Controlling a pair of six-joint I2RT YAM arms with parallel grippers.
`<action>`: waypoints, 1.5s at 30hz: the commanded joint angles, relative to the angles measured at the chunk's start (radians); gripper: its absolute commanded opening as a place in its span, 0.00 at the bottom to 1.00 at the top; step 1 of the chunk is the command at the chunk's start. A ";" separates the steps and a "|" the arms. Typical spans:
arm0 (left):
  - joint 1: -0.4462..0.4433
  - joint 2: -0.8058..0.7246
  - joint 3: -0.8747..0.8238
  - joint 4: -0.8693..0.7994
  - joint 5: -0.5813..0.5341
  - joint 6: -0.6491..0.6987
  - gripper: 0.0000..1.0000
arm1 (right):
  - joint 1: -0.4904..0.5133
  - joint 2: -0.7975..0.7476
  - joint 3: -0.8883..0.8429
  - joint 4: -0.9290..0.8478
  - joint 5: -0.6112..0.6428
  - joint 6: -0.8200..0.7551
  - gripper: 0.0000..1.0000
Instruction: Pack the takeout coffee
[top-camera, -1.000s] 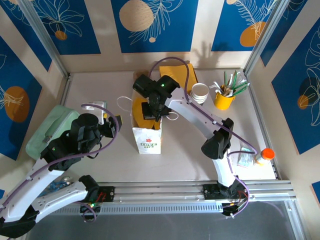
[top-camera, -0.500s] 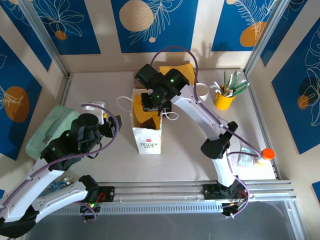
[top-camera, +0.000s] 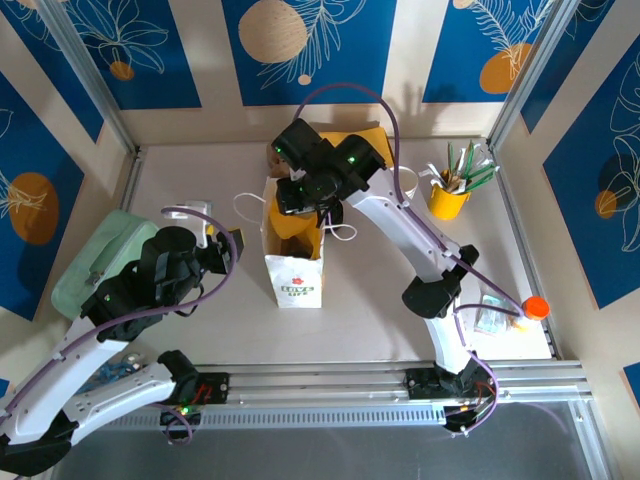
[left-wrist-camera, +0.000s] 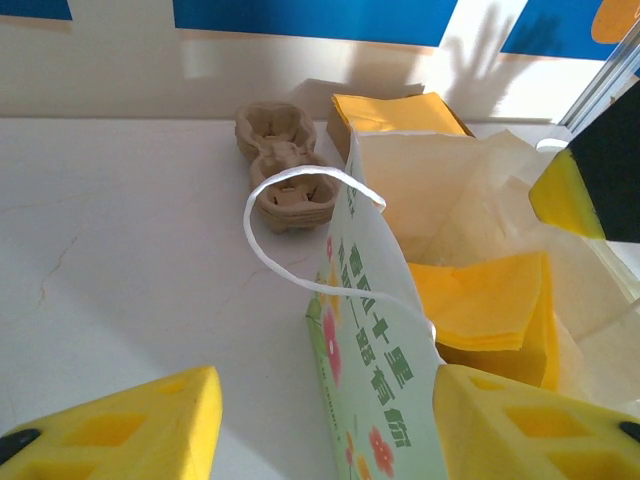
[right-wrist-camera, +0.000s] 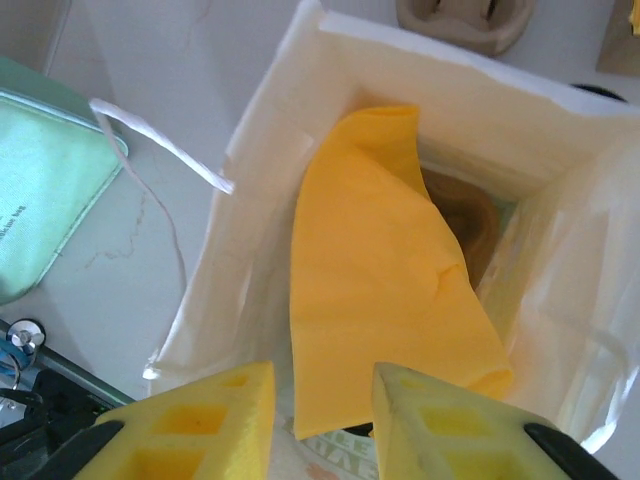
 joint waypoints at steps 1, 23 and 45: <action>0.008 -0.011 0.008 0.010 -0.022 0.007 0.58 | -0.003 -0.054 0.047 0.052 0.026 -0.088 0.33; 0.009 0.047 0.007 0.036 -0.016 0.023 0.62 | -0.219 -0.078 0.066 0.210 0.046 -0.265 0.53; 0.009 0.076 0.019 0.027 -0.033 0.022 0.68 | -0.433 0.181 0.091 0.404 0.222 -0.399 0.65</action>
